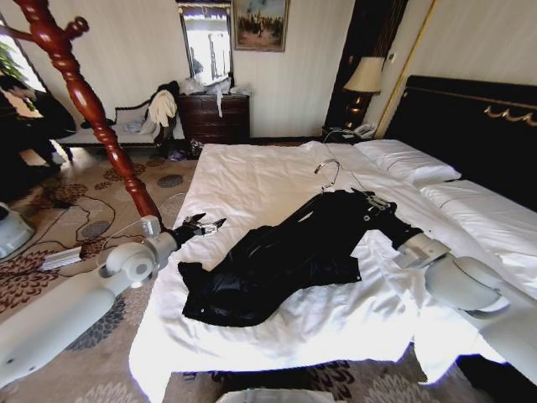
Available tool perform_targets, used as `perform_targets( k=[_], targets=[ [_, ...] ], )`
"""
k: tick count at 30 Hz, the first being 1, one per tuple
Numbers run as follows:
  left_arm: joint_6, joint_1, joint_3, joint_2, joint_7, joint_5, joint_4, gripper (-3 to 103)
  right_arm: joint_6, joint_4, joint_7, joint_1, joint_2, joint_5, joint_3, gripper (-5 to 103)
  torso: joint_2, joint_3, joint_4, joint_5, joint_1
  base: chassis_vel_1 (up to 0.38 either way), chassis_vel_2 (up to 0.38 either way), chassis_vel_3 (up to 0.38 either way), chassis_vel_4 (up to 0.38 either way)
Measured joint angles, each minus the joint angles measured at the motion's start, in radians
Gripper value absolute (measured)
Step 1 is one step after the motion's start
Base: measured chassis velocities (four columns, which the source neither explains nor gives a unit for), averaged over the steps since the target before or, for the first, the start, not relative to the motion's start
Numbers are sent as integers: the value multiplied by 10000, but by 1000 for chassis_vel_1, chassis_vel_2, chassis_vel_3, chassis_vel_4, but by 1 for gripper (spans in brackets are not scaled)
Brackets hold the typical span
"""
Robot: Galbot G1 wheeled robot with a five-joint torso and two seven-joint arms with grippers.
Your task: Pick up the clothes from the bed and hang them on the clothes hanger.
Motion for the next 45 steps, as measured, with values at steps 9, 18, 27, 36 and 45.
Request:
perform_targets(
  k=[9,18,27,36,45],
  targets=[
    [-106,-1427,2332,-529,775,1919,1197,100,-82,189,58,-132,0,165,1,19,0,0,3,-2,0,0,0,0,0],
    [947,-2618,3455,-1428,-246,2011,1536,100,-88,67,139,43,-61,397,-148,19,0,1,0,0,1,0,0,0,0],
    [3717,-3026,3420,-2131,-2597,627,1292,100,-110,91,238,-185,-161,484,-90,19,0,0,0,2,1,0,0,0,0],
    [5242,-4023,3622,-3355,-3590,-481,2333,100,-95,2,274,-173,-158,286,-157,19,0,0,0,2,1,0,0,0,0],
    [5379,-5466,5248,-4122,-2481,130,3172,100,-122,-54,374,-227,-73,349,-163,19,0,0,-1,2,1,0,0,0,0]
  ],
)
